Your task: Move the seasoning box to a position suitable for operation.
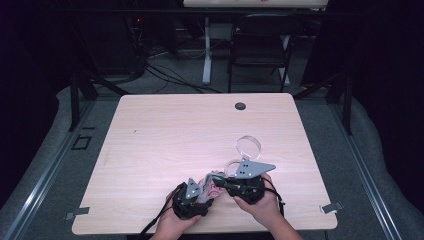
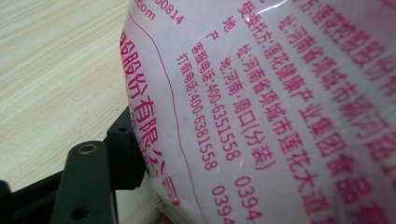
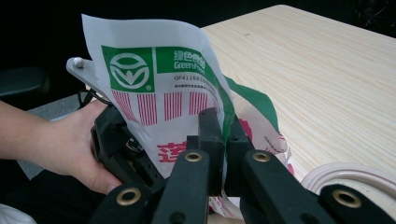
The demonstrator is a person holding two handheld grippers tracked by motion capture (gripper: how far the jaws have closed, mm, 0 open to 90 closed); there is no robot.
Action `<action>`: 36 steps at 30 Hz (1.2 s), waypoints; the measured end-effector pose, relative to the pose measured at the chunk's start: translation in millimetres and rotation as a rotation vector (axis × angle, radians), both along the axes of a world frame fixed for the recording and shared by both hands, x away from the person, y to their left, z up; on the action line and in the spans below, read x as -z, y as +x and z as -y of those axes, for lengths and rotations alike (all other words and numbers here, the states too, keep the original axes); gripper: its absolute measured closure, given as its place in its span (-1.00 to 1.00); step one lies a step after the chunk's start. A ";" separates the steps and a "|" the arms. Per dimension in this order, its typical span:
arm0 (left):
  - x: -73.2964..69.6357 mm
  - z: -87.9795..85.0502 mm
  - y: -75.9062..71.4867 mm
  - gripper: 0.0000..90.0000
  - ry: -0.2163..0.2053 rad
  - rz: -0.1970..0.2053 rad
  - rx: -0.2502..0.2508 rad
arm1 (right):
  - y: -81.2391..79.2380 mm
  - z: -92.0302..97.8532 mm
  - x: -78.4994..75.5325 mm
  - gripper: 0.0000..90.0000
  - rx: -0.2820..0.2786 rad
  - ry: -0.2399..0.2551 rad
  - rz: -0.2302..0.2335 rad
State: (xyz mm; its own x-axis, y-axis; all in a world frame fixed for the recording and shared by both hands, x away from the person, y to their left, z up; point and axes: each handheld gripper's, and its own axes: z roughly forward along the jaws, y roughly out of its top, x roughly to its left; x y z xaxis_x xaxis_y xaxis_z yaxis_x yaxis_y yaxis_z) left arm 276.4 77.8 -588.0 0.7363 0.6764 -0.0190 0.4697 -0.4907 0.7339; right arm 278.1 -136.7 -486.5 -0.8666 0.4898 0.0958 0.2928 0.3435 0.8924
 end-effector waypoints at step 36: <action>-14.2 -12.9 6.1 0.26 0.056 0.085 -0.039 | -1.1 5.3 -6.1 0.95 -0.003 0.022 0.018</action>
